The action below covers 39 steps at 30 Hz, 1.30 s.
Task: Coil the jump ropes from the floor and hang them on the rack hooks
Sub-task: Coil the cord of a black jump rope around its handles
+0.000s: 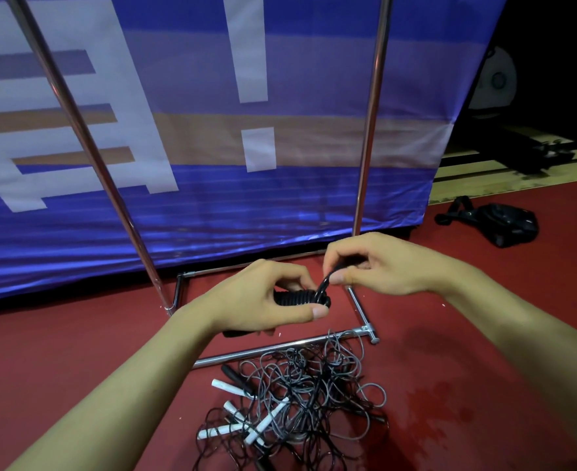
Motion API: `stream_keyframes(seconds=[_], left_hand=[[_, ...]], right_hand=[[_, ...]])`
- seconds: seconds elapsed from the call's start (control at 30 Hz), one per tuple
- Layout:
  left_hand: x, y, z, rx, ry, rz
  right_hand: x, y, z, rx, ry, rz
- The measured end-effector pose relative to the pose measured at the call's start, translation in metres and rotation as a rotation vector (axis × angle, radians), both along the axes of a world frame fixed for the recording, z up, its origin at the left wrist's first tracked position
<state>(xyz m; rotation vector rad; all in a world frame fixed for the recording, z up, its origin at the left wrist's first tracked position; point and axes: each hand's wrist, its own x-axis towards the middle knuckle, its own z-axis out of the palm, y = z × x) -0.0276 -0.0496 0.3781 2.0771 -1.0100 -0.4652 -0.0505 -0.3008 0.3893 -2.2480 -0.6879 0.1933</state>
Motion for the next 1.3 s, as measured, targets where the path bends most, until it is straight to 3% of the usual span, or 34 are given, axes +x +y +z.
stream_keyframes(seconds=[0.23, 0.4, 0.53, 0.73, 0.93, 1.07, 1.3], left_hand=[[-0.006, -0.001, 0.003, -0.030, 0.023, 0.041], [-0.009, 0.000, 0.005, -0.099, 0.082, 0.029], [-0.011, 0.000, 0.006, -0.149, 0.035, 0.038], [-0.006, -0.001, 0.002, -0.277, -0.011, 0.160], [-0.001, 0.001, 0.001, -0.273, -0.003, 0.203], [-0.004, -0.002, 0.003, -0.249, 0.024, 0.119], [-0.007, -0.007, 0.000, -0.248, 0.046, 0.093]], right_hand=[[0.005, 0.003, -0.012, -0.033, 0.006, 0.047], [0.005, 0.010, -0.032, 0.186, 0.128, -0.046], [0.006, 0.018, -0.046, 0.206, 0.192, -0.079], [0.008, 0.028, -0.060, 0.488, 0.358, -0.178], [0.010, 0.028, -0.063, 0.405, 0.164, -0.300], [0.017, 0.016, -0.057, 0.198, -0.025, -0.345], [0.017, 0.018, -0.052, -0.045, 0.075, -0.365]])
